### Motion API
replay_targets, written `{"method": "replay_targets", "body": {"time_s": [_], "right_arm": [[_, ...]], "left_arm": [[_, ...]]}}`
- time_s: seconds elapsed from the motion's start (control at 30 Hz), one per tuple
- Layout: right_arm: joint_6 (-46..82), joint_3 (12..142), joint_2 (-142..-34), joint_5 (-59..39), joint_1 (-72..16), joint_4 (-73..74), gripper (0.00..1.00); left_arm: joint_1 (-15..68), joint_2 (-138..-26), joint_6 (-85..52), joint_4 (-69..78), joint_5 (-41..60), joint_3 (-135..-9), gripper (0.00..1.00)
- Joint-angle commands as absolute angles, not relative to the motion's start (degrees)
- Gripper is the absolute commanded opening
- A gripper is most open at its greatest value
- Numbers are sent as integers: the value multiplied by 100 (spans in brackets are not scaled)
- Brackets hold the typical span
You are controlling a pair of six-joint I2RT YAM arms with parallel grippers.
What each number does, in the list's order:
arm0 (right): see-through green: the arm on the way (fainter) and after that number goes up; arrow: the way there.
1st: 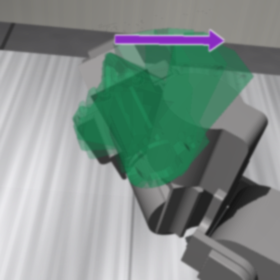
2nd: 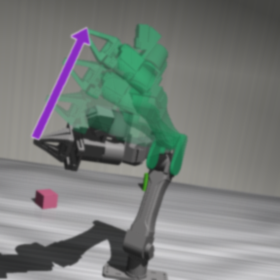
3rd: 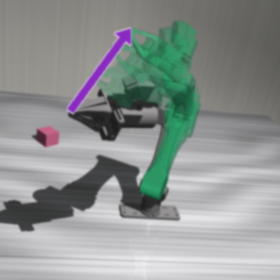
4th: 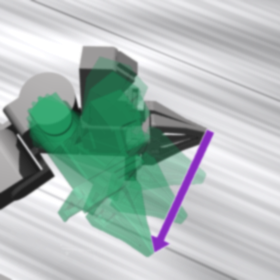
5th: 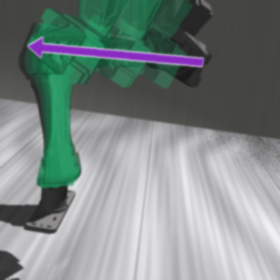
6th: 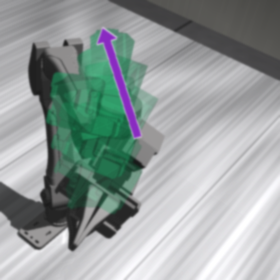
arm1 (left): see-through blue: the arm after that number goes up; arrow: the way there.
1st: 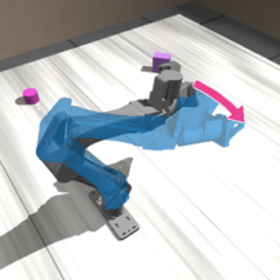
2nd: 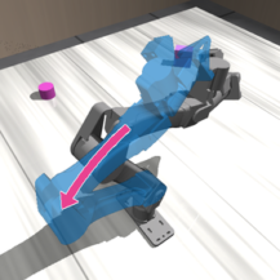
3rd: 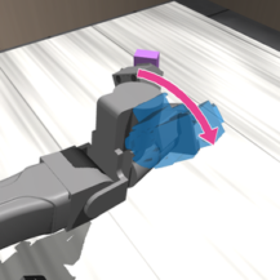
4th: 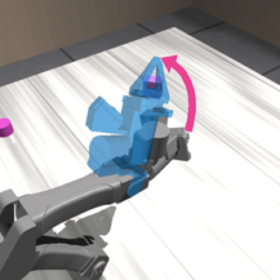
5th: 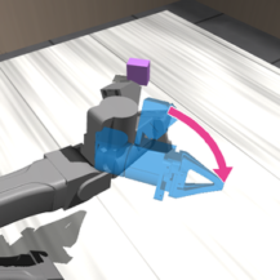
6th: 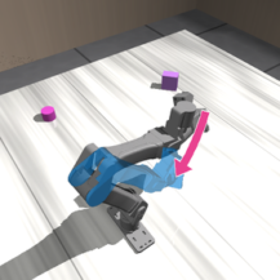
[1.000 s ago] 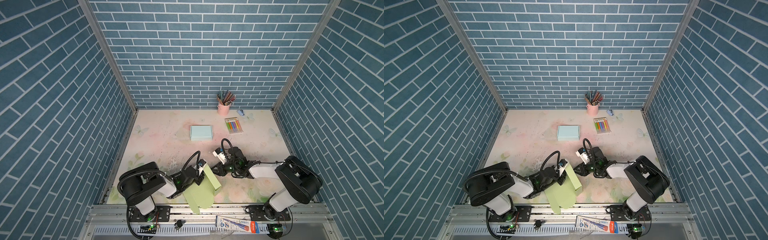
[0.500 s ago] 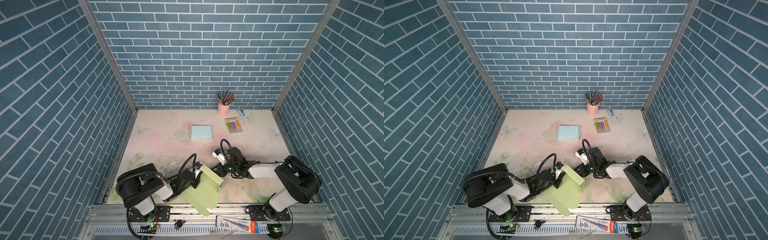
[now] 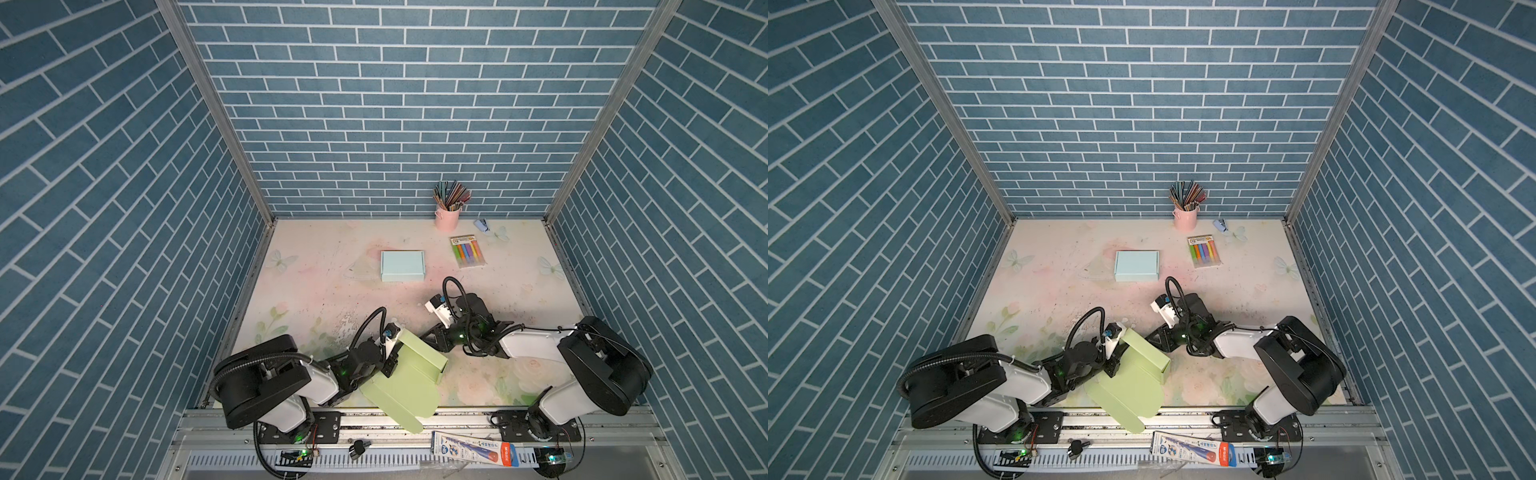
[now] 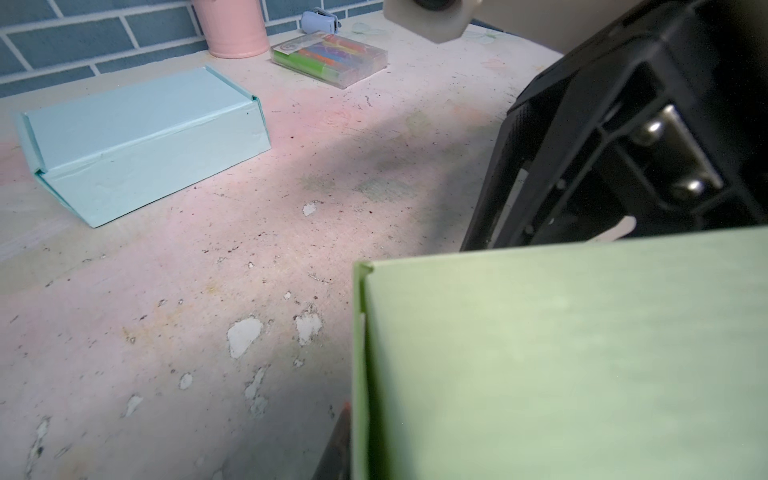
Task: Fold the paper box
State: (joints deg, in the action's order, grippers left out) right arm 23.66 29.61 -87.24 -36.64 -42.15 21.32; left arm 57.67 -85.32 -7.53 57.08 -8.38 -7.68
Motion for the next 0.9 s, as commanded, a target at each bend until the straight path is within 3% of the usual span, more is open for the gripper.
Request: {"method": "replay_targets", "body": {"time_s": [0.0, 0.67, 0.87], "right_arm": [[2280, 2953, -8595, -3621, -4297, 2061, 25], [2523, 2971, -8928, -3779, -4823, 2601, 24], [2508, 2997, -8939, -3713, -4819, 2563, 23]], "left_arm": [[5792, -8498, -752, 5487, -1007, -763, 19], [5801, -8956, -695, 5669, -1130, -1019, 6], [5793, -8925, -677, 5798, -1024, -1019, 7]]}}
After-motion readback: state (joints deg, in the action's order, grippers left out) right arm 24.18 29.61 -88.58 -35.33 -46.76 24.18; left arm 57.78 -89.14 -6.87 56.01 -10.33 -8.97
